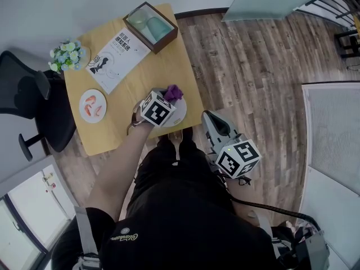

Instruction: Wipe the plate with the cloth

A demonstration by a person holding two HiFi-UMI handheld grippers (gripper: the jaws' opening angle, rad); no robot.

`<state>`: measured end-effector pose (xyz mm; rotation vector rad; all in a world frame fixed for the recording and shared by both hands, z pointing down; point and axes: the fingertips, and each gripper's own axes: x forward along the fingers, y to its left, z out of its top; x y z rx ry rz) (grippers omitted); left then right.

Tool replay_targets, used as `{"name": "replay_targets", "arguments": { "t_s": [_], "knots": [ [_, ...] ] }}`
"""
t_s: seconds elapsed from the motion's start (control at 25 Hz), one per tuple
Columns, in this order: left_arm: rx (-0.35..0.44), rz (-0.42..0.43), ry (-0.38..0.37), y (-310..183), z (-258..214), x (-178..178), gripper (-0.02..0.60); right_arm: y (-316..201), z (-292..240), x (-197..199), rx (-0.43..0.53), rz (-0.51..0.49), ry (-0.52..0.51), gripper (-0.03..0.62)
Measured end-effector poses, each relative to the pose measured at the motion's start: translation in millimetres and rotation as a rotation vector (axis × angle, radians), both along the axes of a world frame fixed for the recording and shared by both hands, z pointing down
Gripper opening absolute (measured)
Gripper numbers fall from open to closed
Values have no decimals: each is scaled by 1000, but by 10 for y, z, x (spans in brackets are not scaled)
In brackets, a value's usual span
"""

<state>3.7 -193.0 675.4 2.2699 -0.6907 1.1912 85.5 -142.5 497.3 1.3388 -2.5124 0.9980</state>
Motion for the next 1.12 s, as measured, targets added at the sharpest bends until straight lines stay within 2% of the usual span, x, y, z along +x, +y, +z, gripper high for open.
{"name": "replay_targets", "arguments": {
  "t_s": [0.76, 0.92, 1.12],
  "knots": [
    [-118, 77, 23, 921, 65, 35, 127, -24, 7, -104, -9, -17, -17, 0],
    [-115, 63, 32, 918, 61, 31, 127, -30, 10, -124, -7, -22, -21, 0],
    [-71, 21, 54, 584, -56, 24, 127, -39, 31, -72, -9, -8, -19, 0]
  ]
}}
